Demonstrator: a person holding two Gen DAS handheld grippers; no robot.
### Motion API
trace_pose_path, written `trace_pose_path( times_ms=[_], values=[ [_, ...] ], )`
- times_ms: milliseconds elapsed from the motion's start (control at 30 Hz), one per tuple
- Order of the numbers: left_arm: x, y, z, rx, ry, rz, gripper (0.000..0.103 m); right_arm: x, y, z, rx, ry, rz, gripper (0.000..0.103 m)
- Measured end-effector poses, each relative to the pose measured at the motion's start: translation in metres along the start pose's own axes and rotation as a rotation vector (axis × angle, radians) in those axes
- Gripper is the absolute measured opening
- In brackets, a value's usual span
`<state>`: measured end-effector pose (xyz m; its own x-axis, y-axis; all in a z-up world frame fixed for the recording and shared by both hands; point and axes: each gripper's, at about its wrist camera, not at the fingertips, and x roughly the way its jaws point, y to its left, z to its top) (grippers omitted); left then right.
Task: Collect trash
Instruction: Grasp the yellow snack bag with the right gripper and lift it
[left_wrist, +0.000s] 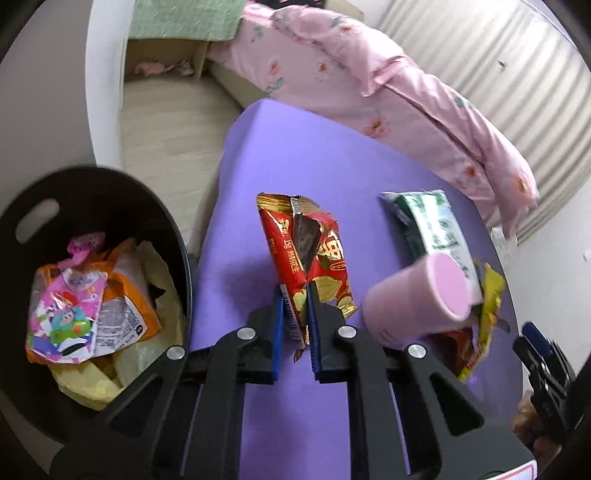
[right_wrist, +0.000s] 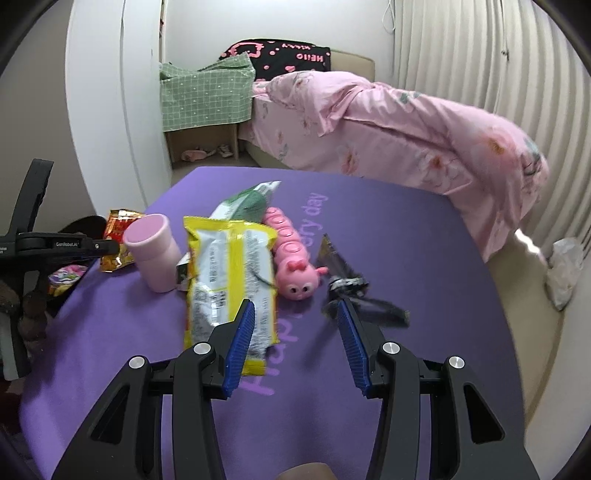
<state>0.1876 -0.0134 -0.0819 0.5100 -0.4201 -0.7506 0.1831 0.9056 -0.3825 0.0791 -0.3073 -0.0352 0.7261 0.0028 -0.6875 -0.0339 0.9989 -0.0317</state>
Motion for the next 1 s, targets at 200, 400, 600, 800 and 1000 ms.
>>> trace_pose_path(
  times_ms=[200,400,600,800,1000],
  values=[
    [-0.035,-0.013,-0.018,0.096,0.003,-0.058,0.011,0.008,0.021,0.004,-0.014,0.010,0.101,0.044],
    [-0.059,-0.015,-0.034,0.144,0.012,-0.088,0.011,0.037,0.028,0.015,0.019,0.050,0.141,0.044],
    [-0.070,-0.010,-0.047,0.169,0.022,-0.086,0.011,0.055,0.029,0.007,0.042,0.101,0.150,0.046],
    [-0.073,-0.005,-0.057,0.170,0.024,-0.088,0.011,0.049,0.030,0.001,0.031,0.115,0.158,0.034],
    [-0.084,0.001,-0.058,0.167,0.002,-0.084,0.011,0.024,0.028,0.010,0.034,0.061,0.162,0.031]
  ],
)
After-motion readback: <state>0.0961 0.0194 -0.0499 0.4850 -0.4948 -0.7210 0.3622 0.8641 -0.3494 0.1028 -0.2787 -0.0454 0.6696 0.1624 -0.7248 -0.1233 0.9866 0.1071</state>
